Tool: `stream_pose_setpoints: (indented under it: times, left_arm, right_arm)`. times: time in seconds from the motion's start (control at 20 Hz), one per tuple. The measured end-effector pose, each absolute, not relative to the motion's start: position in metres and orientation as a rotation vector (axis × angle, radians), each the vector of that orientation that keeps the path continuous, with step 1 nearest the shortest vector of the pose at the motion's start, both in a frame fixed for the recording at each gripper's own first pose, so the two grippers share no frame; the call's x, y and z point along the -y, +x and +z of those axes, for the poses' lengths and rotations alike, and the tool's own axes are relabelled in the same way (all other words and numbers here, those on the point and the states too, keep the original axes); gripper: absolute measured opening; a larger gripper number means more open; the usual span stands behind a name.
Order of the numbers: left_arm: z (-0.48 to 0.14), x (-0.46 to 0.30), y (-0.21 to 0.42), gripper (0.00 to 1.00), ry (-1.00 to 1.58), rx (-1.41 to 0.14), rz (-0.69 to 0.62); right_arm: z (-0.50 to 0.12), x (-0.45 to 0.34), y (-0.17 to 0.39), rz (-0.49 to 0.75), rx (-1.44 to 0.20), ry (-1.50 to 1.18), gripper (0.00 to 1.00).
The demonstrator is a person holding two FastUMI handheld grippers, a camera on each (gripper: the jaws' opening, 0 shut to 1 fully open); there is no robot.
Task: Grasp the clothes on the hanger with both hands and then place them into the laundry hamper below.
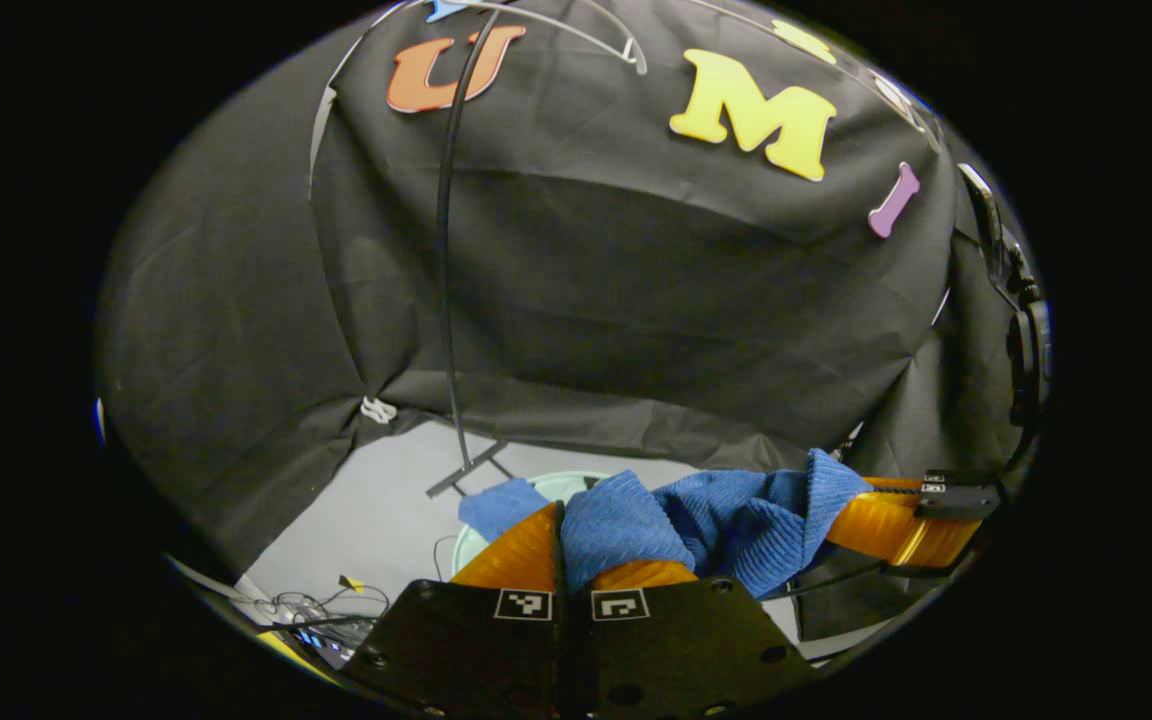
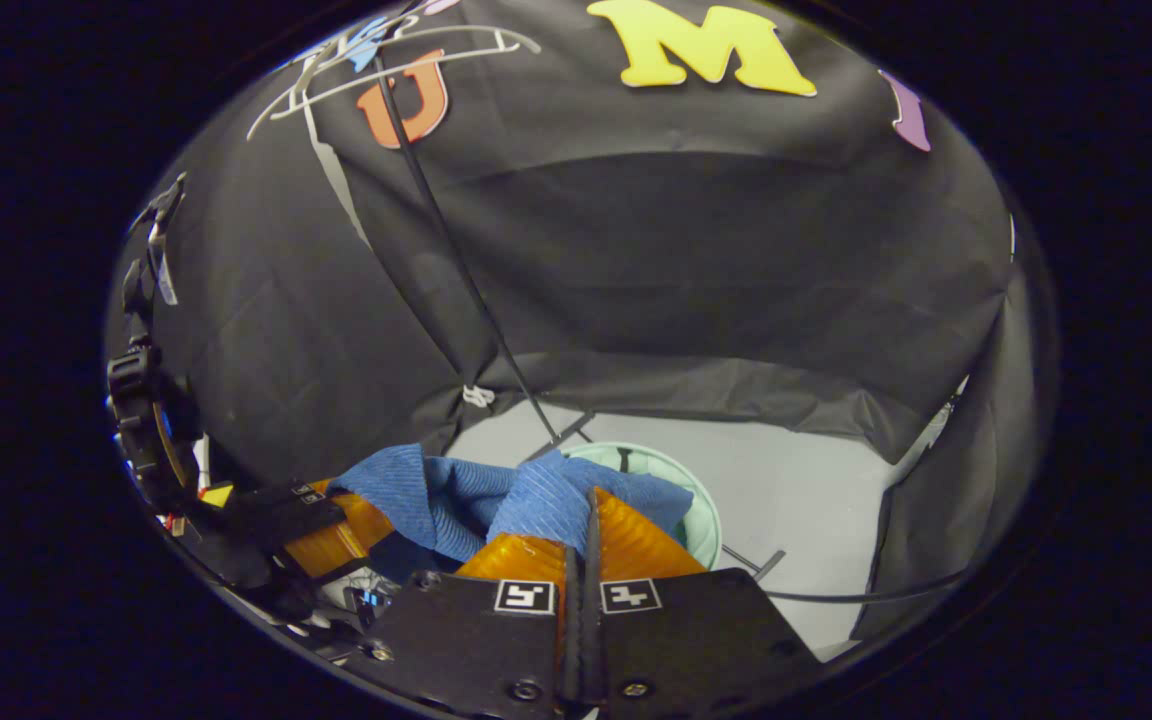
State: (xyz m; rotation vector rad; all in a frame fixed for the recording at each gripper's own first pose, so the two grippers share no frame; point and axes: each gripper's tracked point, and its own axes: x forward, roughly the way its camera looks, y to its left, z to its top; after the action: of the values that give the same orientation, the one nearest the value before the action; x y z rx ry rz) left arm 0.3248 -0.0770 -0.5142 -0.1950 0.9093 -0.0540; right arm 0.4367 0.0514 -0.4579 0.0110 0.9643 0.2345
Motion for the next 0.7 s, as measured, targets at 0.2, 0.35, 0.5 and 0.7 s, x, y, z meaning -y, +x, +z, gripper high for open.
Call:
stream_pose_setpoints:
  times: [0.2, 0.35, 0.5, 0.7]
  left_arm:
    - [-0.549, 0.079, 0.307, 0.01, -0.209, -1.005, -0.056]
    - [-0.569, 0.081, 0.285, 0.01, -0.214, -1.086, -0.057]
    - [-0.574, 0.081, 0.278, 0.06, -0.193, -1.134, -0.052]
    - [-0.580, 0.076, 0.273, 0.02, -0.164, -1.144, -0.057]
  right_arm:
    - [-0.497, -0.050, 0.422, 0.201, -1.051, -0.031, 0.04]
    - [-0.528, -0.038, 0.402, 0.185, -1.127, -0.055, 0.04]
    - [-0.543, -0.028, 0.393, 0.152, -1.159, -0.054, 0.04]
    - [-0.548, -0.023, 0.389, 0.127, -1.175, -0.035, 0.04]
